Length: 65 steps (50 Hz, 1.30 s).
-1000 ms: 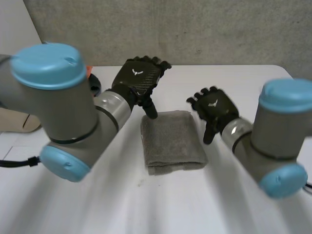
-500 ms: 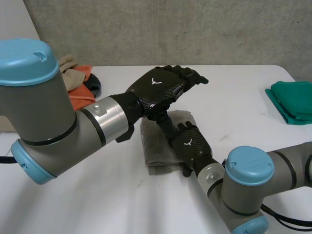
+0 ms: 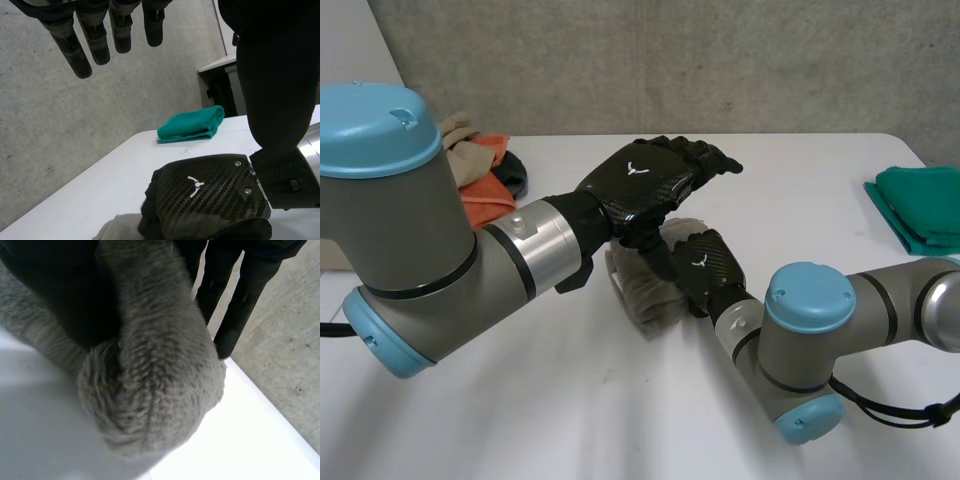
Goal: Fold the laundry.
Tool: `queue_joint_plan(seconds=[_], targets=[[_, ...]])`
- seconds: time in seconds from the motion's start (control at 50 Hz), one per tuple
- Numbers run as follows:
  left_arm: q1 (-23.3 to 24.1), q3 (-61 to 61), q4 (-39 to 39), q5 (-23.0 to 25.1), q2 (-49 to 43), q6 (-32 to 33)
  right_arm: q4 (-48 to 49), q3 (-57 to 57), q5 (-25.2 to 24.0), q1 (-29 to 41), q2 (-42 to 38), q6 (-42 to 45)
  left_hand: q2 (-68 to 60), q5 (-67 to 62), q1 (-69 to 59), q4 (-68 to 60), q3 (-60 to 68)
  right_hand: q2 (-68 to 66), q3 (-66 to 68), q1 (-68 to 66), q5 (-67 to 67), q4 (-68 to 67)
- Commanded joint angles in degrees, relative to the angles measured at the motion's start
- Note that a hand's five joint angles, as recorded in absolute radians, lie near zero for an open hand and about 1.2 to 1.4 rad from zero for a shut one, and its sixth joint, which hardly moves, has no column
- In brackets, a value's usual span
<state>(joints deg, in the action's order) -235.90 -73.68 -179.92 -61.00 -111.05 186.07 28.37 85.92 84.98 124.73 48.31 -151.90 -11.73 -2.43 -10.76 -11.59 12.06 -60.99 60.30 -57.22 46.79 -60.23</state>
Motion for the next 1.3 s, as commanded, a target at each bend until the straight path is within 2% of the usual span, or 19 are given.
queue_joint_plan(seconds=[0.02, 0.18, 0.28, 0.38, 0.44, 0.54, 0.7, 0.78, 0.94, 0.98, 1.0, 1.02, 1.04, 1.14, 1.16, 1.24, 1.3], targets=[[0.0, 0.1, 0.0, 0.0, 0.1, 0.0, 0.3, -1.9, -0.1, -1.6, 0.9, -0.7, 1.2, 1.9, 0.2, 1.0, -1.5, -19.0, 19.7, -22.8, 23.2, -19.8], [0.4, 1.8, -1.7, -0.2, 0.6, -0.1, 1.0, -9.6, -0.1, -9.0, 9.0, -6.6, 0.8, 1.5, -0.1, 0.7, -1.2, -19.0, 19.7, -22.8, 23.2, -19.8], [0.5, 2.7, -2.7, -0.3, 2.2, -0.5, -0.6, -17.4, -0.6, -17.6, 10.1, -11.4, 0.8, 1.5, -0.1, 0.7, -1.2, -19.0, 19.7, -22.8, 23.2, -19.8], [0.3, 2.9, -3.4, -0.2, 3.7, -3.2, -2.1, -23.2, -1.9, -27.1, 9.9, -12.5, 0.8, 1.5, -0.1, 0.7, -1.2, -19.0, 19.7, -22.8, 23.2, -19.8], [0.4, 2.6, -5.0, -0.2, 3.6, -5.0, -1.8, -26.6, -5.3, -33.7, 7.9, -12.6, 0.7, 1.4, -0.3, 0.5, -1.0, -19.0, 19.7, -22.8, 23.2, -19.8], [0.7, 2.1, -5.5, -0.2, 2.7, -5.4, -1.8, -33.1, -12.5, -42.9, -1.3, -12.7, 0.7, 1.4, -0.3, 0.5, -1.0, -19.0, 19.7, -22.8, 23.2, -19.8], [0.8, 2.0, -5.5, -0.3, -0.7, -5.4, -1.3, -40.5, -21.3, -52.5, -18.7, -10.9, 0.5, 1.2, -0.5, 0.4, -0.8, -19.0, 19.7, -22.8, 23.2, -19.8], [0.9, 1.9, -5.5, -0.4, -1.6, -5.4, -1.7, -41.4, -25.0, -56.3, -24.0, -8.5, 0.5, 1.2, -0.5, 0.4, -0.8, -19.0, 19.7, -22.8, 23.2, -19.8], [0.9, 2.0, -5.5, -0.4, -1.9, -5.4, -2.0, -38.7, -36.5, -59.1, -24.2, -6.7, 0.3, 1.0, -0.6, 0.2, -0.7, -19.0, 19.7, -22.8, 23.2, -19.8], [1.0, 2.0, -5.5, -0.4, -1.8, -5.5, -2.0, -38.5, -36.7, -59.1, -23.2, -6.7, 0.3, 1.0, -0.6, 0.2, -0.7, -19.0, 19.7, -22.8, 23.2, -19.8], [1.1, 2.0, -5.5, -0.4, -1.8, -5.5, -2.0, -38.4, -36.5, -59.2, -22.7, -6.9, 0.3, 1.0, -0.6, 0.2, -0.7, -5.2, 5.9, -9.0, 9.4, -6.0], [1.1, 2.0, -5.5, -0.4, -1.8, -5.5, -2.2, -38.1, -35.4, -59.2, -21.5, -7.1, 0.3, 1.0, -0.6, 0.2, -0.7, 46.8, -46.2, 43.1, -42.6, 46.1], [1.4, 2.0, -5.5, -0.4, -1.8, -5.5, -2.2, -37.8, -34.6, -59.2, -20.9, -7.3, 0.3, 1.0, -0.6, 0.2, -0.7, 51.0, -50.3, 47.2, -46.8, 50.2], [2.5, 2.0, -5.4, -0.5, -1.5, -5.5, -4.8, -34.5, -28.7, -59.6, -15.6, -9.0, 0.3, 1.0, -0.6, 0.2, -0.7, 51.0, -50.3, 47.2, -46.8, 50.2], [2.6, 2.0, -5.4, -0.4, -1.4, -5.5, -7.5, -33.1, -27.3, -60.0, -12.5, -10.3, 0.3, 1.0, -0.6, 0.2, -0.7, 51.0, -50.3, 47.2, -46.8, 50.2], [3.1, 1.9, -5.1, -0.4, -1.3, -5.5, -16.5, -30.3, -26.5, -62.9, -3.1, -12.6, 0.5, 1.2, -0.5, 0.4, -0.8, 51.0, -50.3, 47.2, -46.8, 50.2], [3.5, 1.5, -5.0, -0.4, -1.2, -5.9, -22.7, -30.7, -25.7, -64.6, 0.6, -12.6, 0.5, 1.2, -0.5, 0.4, -0.8, 51.0, -50.3, 47.2, -46.8, 50.2]])
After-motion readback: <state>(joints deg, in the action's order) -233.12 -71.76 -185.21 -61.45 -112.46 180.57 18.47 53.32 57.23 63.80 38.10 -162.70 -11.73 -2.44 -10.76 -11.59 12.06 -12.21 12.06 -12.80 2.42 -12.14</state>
